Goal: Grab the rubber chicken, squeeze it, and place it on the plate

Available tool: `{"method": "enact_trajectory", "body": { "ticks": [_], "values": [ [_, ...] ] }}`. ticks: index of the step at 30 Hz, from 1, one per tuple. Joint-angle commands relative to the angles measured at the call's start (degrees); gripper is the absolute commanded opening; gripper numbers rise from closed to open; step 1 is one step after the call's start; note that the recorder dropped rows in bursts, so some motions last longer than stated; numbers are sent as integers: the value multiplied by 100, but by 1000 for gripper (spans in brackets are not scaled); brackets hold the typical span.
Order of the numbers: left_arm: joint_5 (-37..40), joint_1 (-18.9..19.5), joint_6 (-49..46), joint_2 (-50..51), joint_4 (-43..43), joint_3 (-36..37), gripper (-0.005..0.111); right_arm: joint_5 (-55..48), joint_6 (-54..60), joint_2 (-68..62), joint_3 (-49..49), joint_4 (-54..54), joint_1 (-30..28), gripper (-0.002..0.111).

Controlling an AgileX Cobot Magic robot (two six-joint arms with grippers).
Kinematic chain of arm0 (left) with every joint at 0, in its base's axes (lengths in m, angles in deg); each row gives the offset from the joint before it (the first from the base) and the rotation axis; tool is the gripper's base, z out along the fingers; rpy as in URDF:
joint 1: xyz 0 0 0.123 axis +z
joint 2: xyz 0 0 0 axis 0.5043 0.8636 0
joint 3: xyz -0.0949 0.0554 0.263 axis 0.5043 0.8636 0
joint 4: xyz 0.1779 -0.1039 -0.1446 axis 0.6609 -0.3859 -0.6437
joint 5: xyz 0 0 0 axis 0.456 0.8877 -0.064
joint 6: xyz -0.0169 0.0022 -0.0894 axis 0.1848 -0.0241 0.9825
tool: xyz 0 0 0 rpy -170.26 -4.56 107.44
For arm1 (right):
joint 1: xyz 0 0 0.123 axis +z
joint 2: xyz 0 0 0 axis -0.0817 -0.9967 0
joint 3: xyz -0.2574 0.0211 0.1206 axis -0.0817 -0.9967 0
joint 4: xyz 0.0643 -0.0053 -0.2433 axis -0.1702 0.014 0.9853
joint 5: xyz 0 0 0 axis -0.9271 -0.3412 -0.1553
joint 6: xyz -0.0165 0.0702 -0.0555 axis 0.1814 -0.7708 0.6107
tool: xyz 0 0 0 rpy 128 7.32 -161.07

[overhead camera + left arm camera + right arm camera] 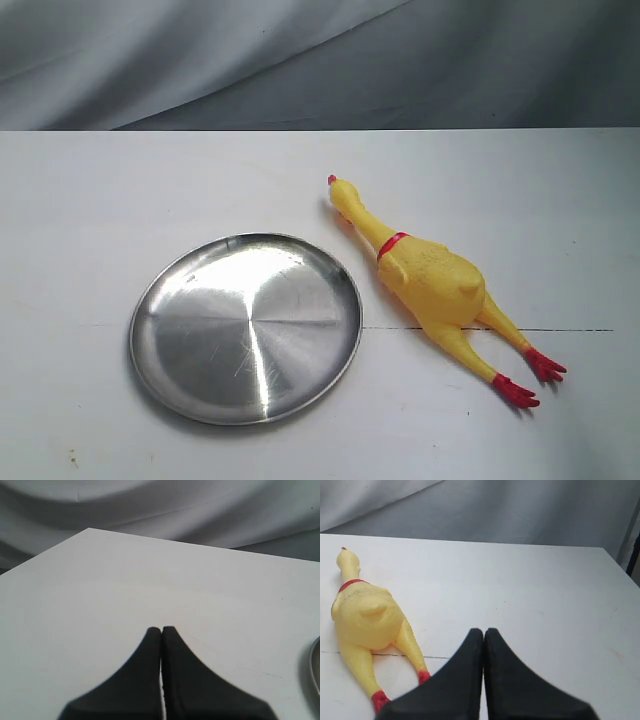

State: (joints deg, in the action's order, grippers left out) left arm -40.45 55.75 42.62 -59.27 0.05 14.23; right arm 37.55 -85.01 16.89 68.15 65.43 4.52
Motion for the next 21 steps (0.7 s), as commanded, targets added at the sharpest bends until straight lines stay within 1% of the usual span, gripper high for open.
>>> {"method": "enact_trajectory", "body": {
  "ticks": [1,4,9,13,14,15,16,17,18,19,20,21],
  "values": [
    [-79,-33,34,-27,2,24,0,908,7,35,-22,-257,-41,0],
    [-79,-33,34,-27,2,24,0,1328,7,35,-22,-257,-41,0],
    [-79,-33,23,-27,2,24,0,1500,7,35,-22,-246,-41,0],
    [-79,-33,23,-27,2,24,0,2297,7,35,-22,-217,-41,0],
    [-79,-33,23,-27,2,24,0,2651,3,35,-22,-217,-41,0],
    [-79,-33,23,-27,2,24,0,3336,-161,35,-22,-384,-41,0],
    [-79,-33,23,-27,2,24,0,3680,-219,35,-22,-496,-41,0],
    [-79,-33,34,-27,2,24,0,3703,-218,35,27,-733,-41,0],
    [-79,-33,34,-27,2,24,0,3418,-207,35,214,-825,-41,0],
    [-79,-33,34,-27,2,24,0,2563,-181,35,733,-822,-41,0],
    [-79,-33,34,-27,2,24,0,2230,-139,-36,1023,-822,-41,0],
    [-79,-33,34,-27,2,24,0,1779,-113,-234,1575,-813,-41,0]
  ]
}}
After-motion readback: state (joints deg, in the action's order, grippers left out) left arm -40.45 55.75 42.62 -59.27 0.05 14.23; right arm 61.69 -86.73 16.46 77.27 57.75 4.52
